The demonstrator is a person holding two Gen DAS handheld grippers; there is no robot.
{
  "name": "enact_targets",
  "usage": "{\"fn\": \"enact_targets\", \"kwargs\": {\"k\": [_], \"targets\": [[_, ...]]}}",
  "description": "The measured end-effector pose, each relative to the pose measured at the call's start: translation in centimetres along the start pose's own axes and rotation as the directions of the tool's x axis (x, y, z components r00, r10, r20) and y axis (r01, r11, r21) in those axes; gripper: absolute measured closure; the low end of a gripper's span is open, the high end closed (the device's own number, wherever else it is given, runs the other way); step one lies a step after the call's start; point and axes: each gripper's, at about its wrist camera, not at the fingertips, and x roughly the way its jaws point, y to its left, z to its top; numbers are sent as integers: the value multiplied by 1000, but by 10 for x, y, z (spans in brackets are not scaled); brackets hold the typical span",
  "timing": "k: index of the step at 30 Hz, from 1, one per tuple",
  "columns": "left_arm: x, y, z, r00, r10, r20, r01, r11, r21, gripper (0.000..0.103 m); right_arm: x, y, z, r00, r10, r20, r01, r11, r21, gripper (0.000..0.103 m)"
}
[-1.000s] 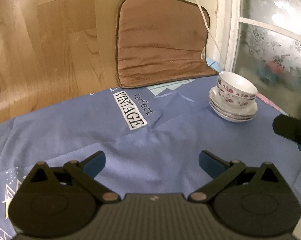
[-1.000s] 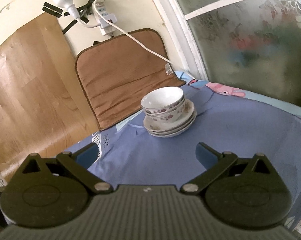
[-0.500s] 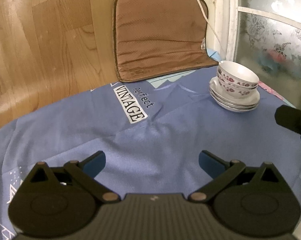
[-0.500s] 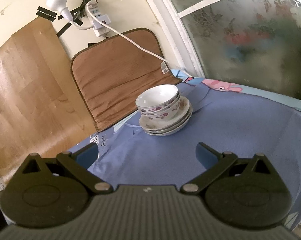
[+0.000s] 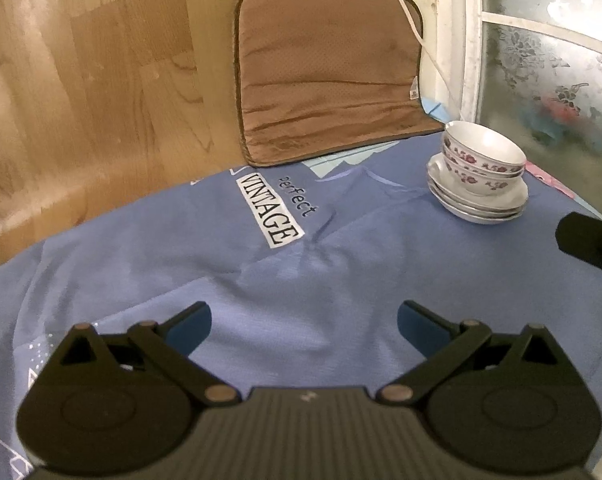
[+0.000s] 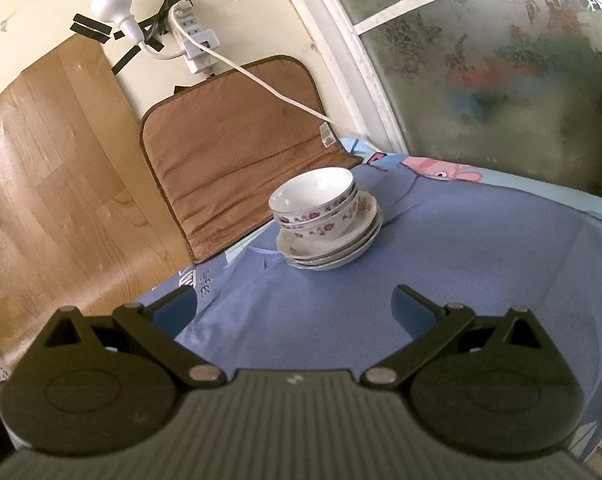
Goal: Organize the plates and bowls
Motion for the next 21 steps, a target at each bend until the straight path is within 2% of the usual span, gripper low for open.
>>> {"fn": "enact_targets", "kwargs": {"k": [21], "targets": [[-1,0,-2,998,63,-11,-63,998,15,0,-4,1,-2,1000,4,7,-4,1000,4,0]]}}
